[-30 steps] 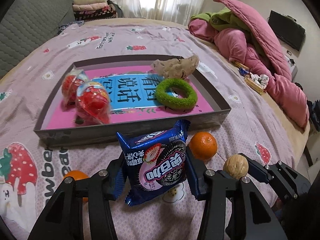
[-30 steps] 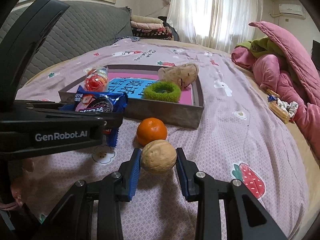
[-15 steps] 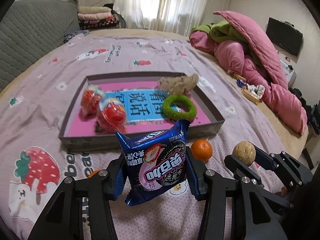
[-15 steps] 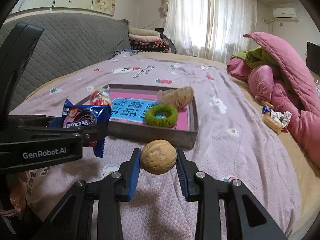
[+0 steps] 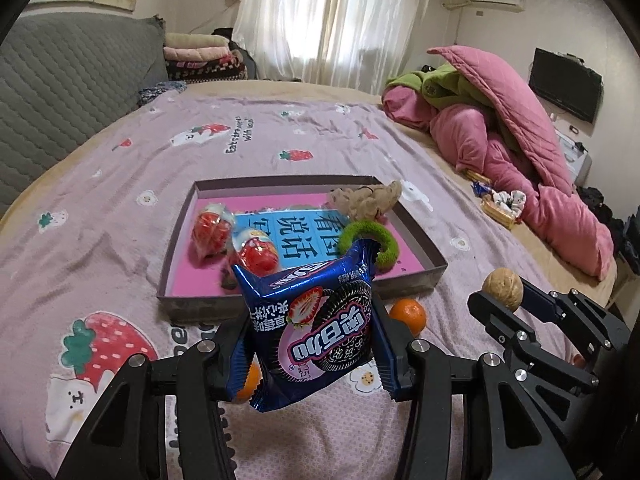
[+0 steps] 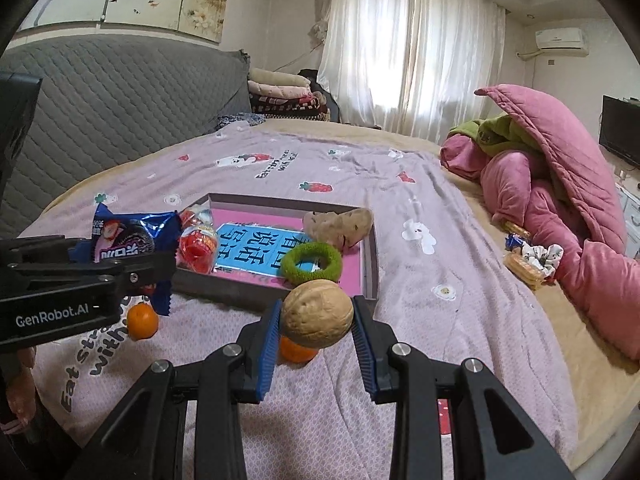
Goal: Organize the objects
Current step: 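Lift the cookie pack with the left gripper while the right lifts the walnut toward the tray, then lower the walnut into the tray and open the right gripper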
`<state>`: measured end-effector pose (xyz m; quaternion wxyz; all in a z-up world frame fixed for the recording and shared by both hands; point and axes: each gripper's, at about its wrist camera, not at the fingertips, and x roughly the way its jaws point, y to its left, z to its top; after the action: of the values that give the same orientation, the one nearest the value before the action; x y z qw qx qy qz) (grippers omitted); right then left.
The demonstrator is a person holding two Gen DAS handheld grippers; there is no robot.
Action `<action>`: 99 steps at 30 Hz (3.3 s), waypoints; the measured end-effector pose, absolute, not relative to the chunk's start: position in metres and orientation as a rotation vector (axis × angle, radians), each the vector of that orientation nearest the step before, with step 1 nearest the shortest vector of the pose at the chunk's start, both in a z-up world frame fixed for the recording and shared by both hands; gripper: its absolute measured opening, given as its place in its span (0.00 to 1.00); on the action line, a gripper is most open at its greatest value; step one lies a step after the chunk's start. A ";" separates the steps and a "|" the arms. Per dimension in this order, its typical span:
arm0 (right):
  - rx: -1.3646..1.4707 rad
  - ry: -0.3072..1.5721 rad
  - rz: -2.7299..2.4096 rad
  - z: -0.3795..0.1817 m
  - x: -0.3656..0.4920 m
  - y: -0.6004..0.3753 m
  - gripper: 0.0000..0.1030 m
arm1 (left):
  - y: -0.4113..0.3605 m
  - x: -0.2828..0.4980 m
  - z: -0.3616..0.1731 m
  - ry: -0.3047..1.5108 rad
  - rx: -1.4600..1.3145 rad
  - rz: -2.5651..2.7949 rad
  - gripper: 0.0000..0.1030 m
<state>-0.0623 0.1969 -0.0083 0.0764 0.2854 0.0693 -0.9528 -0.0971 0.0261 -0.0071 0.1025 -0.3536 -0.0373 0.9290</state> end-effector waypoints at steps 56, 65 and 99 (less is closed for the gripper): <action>0.718 0.224 -2.765 0.014 -0.146 0.147 0.34 | -0.060 -0.181 -0.012 -0.108 -1.113 2.872 0.22; 0.815 0.219 -2.728 -0.008 -0.165 0.146 0.34 | -0.054 -0.192 -0.031 -0.105 -1.168 2.821 0.22; 1.049 0.256 -2.598 -0.057 -0.197 0.124 0.34 | -0.035 -0.209 -0.065 -0.064 -1.238 2.729 0.22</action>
<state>-0.1966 0.1244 -0.0568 0.1632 0.3677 0.0898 -0.9111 -0.2094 -0.0351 -0.0647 0.0721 -0.4121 -0.0213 0.9080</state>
